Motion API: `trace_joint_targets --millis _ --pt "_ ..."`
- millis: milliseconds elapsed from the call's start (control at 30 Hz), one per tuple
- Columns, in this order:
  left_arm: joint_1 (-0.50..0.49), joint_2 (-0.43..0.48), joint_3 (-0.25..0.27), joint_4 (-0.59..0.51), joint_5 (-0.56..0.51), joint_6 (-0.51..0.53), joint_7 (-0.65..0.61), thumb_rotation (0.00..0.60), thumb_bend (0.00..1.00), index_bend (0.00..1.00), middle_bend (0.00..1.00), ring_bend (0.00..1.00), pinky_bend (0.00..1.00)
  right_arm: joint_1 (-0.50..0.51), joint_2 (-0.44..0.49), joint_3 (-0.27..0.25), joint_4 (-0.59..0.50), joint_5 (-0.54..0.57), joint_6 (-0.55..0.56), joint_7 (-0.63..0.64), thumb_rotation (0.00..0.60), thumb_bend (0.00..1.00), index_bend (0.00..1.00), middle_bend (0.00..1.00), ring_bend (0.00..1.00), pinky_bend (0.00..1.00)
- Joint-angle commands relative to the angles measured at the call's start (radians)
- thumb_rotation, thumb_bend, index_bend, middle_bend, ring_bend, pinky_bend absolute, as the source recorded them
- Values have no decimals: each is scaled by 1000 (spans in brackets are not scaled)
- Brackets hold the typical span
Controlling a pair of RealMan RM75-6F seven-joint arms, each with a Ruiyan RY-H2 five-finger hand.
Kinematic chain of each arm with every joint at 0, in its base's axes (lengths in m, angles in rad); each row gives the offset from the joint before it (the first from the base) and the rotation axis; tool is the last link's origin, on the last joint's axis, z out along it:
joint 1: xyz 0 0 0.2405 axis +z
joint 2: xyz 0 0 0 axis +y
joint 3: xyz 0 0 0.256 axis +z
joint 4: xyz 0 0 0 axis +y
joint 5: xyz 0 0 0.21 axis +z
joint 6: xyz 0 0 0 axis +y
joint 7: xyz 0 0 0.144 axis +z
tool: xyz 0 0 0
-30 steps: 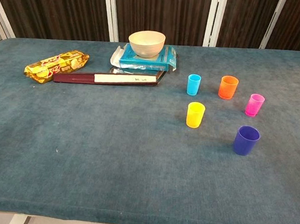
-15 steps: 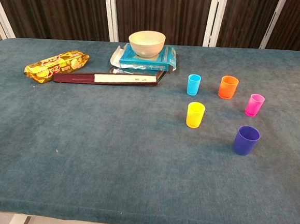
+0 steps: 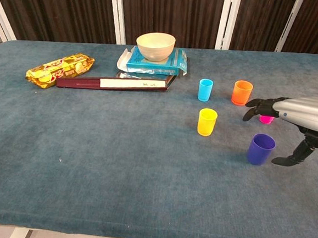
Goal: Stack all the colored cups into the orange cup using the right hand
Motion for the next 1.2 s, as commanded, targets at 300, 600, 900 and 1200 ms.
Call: trace_joint_targets --millis 300,600,900,1200 --pt "3 4 2 -1 5 10 -6 600 482 0 6 39 101 31 -26 -31 24 32 24 -15 600 429 426 0 0 0" --pt "2 3 2 0 2 5 -4 600 483 0 6 38 101 48 -39 -45 38 64 51 -29 600 449 472 0 0 0" --pt "2 5 2 0 2 7 -7 600 482 0 6 38 100 61 -46 -61 36 73 65 -24 600 463 513 0 0 0" --pt "3 5 3 0 3 8 -6 600 483 0 6 39 101 50 -38 -52 43 58 125 19 600 468 569 0 0 0"
